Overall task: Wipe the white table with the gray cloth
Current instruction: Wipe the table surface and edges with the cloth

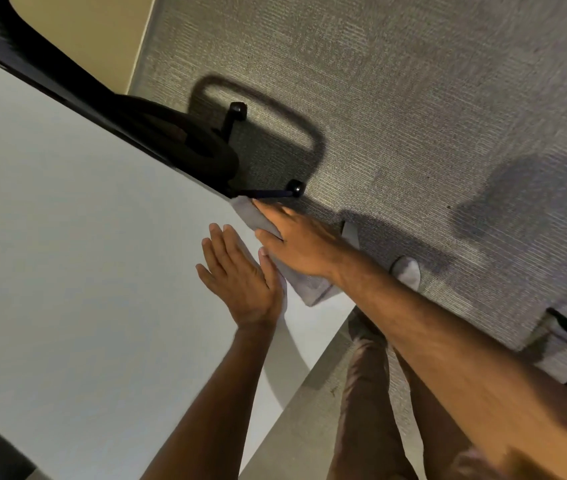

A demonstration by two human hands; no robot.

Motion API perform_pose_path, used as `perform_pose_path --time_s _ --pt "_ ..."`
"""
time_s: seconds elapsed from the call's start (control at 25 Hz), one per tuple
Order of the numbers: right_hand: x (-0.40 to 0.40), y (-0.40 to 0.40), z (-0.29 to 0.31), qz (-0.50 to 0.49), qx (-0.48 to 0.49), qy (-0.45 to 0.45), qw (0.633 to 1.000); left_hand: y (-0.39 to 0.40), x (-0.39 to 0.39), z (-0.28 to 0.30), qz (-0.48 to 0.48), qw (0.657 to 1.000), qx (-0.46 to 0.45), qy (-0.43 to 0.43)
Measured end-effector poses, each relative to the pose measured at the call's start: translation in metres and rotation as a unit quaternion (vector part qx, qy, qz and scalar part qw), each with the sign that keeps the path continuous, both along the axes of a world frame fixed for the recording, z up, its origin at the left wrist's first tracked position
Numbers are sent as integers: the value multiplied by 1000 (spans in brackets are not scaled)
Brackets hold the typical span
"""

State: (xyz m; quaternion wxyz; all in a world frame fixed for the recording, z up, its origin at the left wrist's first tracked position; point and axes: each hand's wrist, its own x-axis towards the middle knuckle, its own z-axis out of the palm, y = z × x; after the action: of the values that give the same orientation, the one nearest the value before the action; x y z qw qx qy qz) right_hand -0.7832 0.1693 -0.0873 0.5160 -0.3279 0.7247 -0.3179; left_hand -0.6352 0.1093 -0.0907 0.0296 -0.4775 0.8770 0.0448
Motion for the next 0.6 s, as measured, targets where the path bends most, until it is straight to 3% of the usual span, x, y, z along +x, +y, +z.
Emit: perform_pose_path --time_s 0.16,0.24,0.6 --pt "15 98 6 -23 -4 18 1000 1 -2 1 13 1000 -3 4" --pt "15 108 4 -17 -1 39 999 1 -4 1 15 1000 -6 9" --pt "1 -41 1 16 15 74 997 1 -1 2 1 1000 0 -18"
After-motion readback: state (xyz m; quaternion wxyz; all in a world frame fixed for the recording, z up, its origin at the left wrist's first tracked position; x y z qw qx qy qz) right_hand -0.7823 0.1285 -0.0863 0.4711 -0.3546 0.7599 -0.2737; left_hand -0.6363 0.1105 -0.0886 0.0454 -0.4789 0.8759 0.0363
